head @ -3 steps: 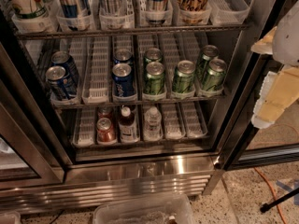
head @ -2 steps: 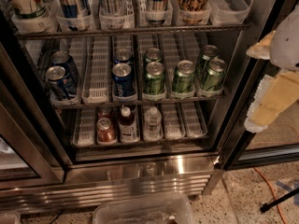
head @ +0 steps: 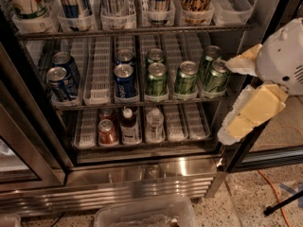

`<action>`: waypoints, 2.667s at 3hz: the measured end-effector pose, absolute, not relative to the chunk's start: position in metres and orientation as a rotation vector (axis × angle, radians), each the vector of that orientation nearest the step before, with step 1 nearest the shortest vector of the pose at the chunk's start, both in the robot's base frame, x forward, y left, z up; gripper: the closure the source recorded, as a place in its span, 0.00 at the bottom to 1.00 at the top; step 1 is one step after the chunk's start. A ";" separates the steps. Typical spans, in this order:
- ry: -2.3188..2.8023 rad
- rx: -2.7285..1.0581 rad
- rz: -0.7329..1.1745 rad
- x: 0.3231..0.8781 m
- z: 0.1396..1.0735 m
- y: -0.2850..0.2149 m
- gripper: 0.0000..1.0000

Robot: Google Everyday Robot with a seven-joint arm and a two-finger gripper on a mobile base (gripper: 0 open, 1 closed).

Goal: Pick green can from middle shelf of fridge

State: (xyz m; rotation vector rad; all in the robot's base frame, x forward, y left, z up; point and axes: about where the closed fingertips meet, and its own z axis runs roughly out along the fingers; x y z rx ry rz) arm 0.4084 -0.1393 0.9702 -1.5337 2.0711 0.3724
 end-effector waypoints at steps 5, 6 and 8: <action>1.877 -1.354 0.104 0.424 0.943 -0.119 0.00; 1.764 -1.249 0.088 0.452 0.940 -0.122 0.00; 1.624 -1.161 0.131 0.474 0.941 -0.113 0.00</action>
Offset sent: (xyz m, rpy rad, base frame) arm -0.0032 0.0152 -0.0061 0.0555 -0.0201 -0.0252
